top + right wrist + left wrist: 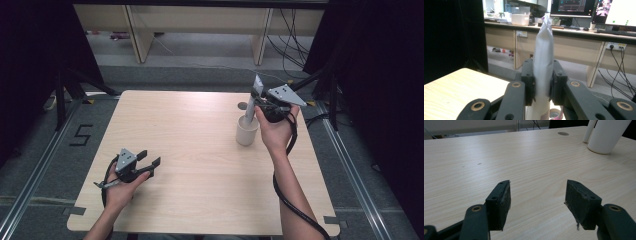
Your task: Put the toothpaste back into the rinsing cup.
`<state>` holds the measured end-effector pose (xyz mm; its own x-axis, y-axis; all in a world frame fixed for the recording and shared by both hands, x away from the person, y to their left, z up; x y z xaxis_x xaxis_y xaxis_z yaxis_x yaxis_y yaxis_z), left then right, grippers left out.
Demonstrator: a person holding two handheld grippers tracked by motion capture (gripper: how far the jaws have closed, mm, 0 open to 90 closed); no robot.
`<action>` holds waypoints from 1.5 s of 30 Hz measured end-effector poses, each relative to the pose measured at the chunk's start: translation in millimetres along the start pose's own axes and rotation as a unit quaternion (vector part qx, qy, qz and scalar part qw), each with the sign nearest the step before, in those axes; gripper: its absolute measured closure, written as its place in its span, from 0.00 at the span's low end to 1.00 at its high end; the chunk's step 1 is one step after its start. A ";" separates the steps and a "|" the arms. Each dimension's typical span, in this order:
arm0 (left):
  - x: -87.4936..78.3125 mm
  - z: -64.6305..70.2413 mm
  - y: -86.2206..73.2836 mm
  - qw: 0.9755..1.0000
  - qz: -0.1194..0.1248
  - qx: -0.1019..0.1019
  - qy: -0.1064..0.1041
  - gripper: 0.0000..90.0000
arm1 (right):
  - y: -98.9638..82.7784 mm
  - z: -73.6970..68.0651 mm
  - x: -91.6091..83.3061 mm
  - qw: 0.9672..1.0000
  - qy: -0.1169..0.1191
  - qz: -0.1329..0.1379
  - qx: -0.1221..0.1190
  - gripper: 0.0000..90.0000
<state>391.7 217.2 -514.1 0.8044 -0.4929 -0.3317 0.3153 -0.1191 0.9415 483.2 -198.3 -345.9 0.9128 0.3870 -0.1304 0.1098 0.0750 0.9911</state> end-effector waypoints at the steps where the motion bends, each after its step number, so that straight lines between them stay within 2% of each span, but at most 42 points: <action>1: 0.1 0.1 -0.1 1.000 0.000 -0.001 0.000 0.41 | -0.7 -0.3 0.8 1.000 -0.001 0.000 0.006 0.86; 3: 0.2 0.2 -0.2 1.000 0.000 -0.001 0.000 0.41 | -1.4 0.8 1.5 1.000 -0.004 0.002 -0.003 0.86; 5: 0.2 0.3 -0.3 1.000 0.000 -0.001 0.000 0.41 | -2.3 1.0 1.9 1.000 -0.005 -0.001 0.003 0.86; 7: 0.2 0.4 -0.4 1.000 -0.001 -0.001 0.000 0.41 | -2.8 3.0 2.8 1.000 -0.007 0.004 -0.008 0.86; 10: 0.6 0.6 -0.7 1.000 -0.001 -0.001 -0.001 0.41 | -3.7 3.1 3.3 1.000 -0.007 0.002 -0.004 0.86; 11: 2.5 -0.7 -0.5 1.000 0.008 0.007 -0.009 0.41 | -3.9 3.1 3.2 1.000 -0.009 0.001 -0.003 0.86; 12: 2.4 -0.4 -0.6 1.000 0.007 0.006 -0.008 0.41 | -3.9 4.2 3.8 1.000 -0.010 0.004 -0.010 0.86; 13: 2.4 -0.5 -0.5 1.000 0.007 0.008 -0.009 0.41 | -4.2 3.8 3.8 1.000 -0.010 0.002 -0.007 0.86; 14: 0.7 0.7 -0.7 1.000 0.000 0.001 -0.002 0.41 | -4.3 3.7 4.3 1.000 -0.009 0.001 -0.005 0.86; 18: 0.4 0.8 -0.6 1.000 0.000 -0.001 -0.001 0.41 | -5.1 4.0 5.1 1.000 -0.009 -0.002 -0.007 0.86; 20: 0.7 0.6 -0.6 1.000 0.000 -0.002 -0.001 0.41 | -5.8 4.6 5.7 1.000 -0.011 -0.002 -0.011 0.86; 21: 2.3 -0.8 -0.2 1.000 0.007 0.008 -0.007 0.41 | -6.4 3.9 6.3 1.000 -0.010 -0.003 -0.006 0.86; 29: 3.0 -0.4 -0.7 1.000 0.009 0.006 -0.009 0.41 | -11.6 3.6 10.3 1.000 -0.008 -0.010 -0.008 0.86; 31: 2.4 0.0 -0.7 1.000 0.005 0.006 -0.006 0.41 | -13.0 4.3 11.0 1.000 -0.012 -0.010 -0.015 0.86; 32: 1.5 0.8 -0.9 1.000 -0.001 0.001 -0.002 0.41 | -13.9 3.1 11.6 1.000 -0.009 -0.015 -0.007 0.86; 33: 1.9 0.6 -0.8 1.000 0.001 0.004 -0.003 0.41 | -14.5 3.7 11.8 1.000 -0.009 -0.016 -0.014 0.86; 34: 1.8 0.8 -0.8 1.000 0.001 0.003 -0.003 0.41 | -15.5 2.3 11.4 1.000 -0.011 -0.022 -0.005 0.86; 37: 1.6 0.9 -0.9 1.000 0.001 0.003 -0.003 0.41 | -17.8 3.9 13.2 1.000 -0.013 -0.017 -0.015 0.86; 38: 1.7 0.9 -1.0 1.000 0.001 0.003 -0.003 0.41 | -19.1 3.1 13.7 1.000 -0.010 -0.021 -0.006 0.86; 41: 1.9 1.3 -1.1 1.000 0.000 0.001 -0.004 0.41 | -21.5 4.8 14.3 1.000 -0.010 -0.026 -0.014 0.86; 42: 2.1 1.1 -0.9 1.000 0.001 0.003 -0.004 0.41 | -22.8 3.7 14.9 1.000 -0.011 -0.026 -0.006 0.86; 43: 2.0 1.1 -0.9 1.000 0.001 0.003 -0.004 0.41 | -24.1 5.0 15.6 0.999 -0.016 -0.024 -0.013 0.86; 45: 1.9 1.2 -1.2 1.000 0.000 0.001 -0.004 0.41 | -25.9 4.9 15.9 0.999 -0.014 -0.031 -0.010 0.86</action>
<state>392.2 215.3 -515.7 0.7999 -0.5006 -0.3310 0.3138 -0.1213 0.9417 496.8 -198.5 -373.5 0.9149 0.3561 -0.1900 0.1581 0.1167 0.9805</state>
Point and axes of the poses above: each handheld gripper's, and its own axes: x roughly forward along the jaws, y roughly out of its top, z roughly to its right, the point moved 1 cm from there along x, roughly forward along the jaws
